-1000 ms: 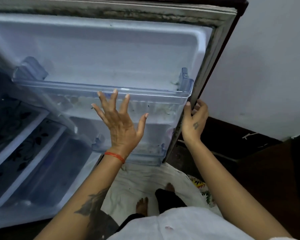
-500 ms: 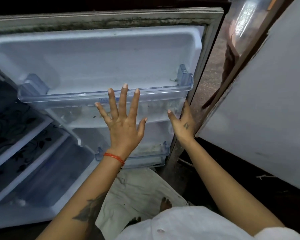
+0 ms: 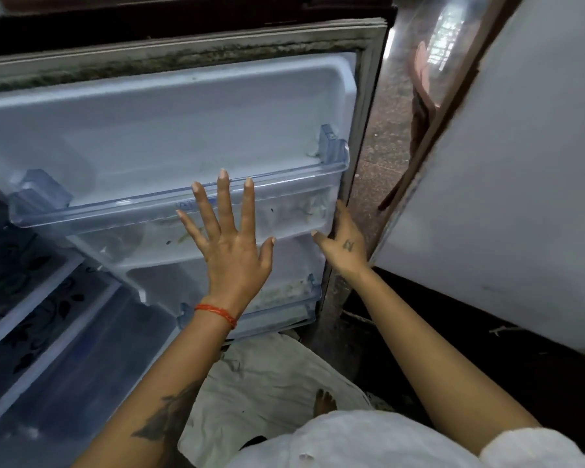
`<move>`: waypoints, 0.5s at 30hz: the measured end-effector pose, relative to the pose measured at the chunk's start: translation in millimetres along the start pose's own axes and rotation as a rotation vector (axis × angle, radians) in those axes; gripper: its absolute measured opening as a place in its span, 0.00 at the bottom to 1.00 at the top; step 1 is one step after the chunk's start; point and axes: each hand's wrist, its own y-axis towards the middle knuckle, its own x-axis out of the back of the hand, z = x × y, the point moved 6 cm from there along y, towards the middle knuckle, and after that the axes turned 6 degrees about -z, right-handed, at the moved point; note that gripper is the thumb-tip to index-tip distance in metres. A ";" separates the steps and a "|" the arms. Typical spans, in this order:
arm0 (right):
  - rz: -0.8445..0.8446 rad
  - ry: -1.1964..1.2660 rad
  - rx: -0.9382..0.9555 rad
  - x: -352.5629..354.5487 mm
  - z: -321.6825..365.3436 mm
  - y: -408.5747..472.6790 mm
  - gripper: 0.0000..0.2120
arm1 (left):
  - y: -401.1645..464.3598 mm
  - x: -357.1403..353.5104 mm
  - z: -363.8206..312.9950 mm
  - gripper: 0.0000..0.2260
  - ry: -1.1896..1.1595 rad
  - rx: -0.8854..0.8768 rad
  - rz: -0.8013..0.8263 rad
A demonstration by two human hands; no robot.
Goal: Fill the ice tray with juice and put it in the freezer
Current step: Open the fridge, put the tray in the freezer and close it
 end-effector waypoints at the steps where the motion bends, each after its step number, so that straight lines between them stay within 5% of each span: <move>1: -0.019 -0.015 -0.001 3.2 -1.2 -10.8 0.29 | -3.9 2.0 -2.0 0.40 -0.055 -0.029 -0.021; 4: -0.060 -0.099 -0.063 10.4 -13.9 -52.7 0.26 | -28.7 3.6 -20.1 0.36 -0.237 -0.210 -0.025; 6: -0.083 -0.199 -0.130 17.3 -29.1 -88.3 0.26 | -55.4 -6.4 -33.6 0.34 -0.322 -0.314 0.117; 11: -0.045 -0.285 -0.380 34.3 -70.9 -199.7 0.24 | -144.5 -54.9 -58.3 0.25 -0.497 -0.493 0.826; 15: 0.121 -0.301 -0.660 50.9 -114.3 -307.4 0.24 | -230.8 -71.3 -79.6 0.21 -0.413 -0.758 1.263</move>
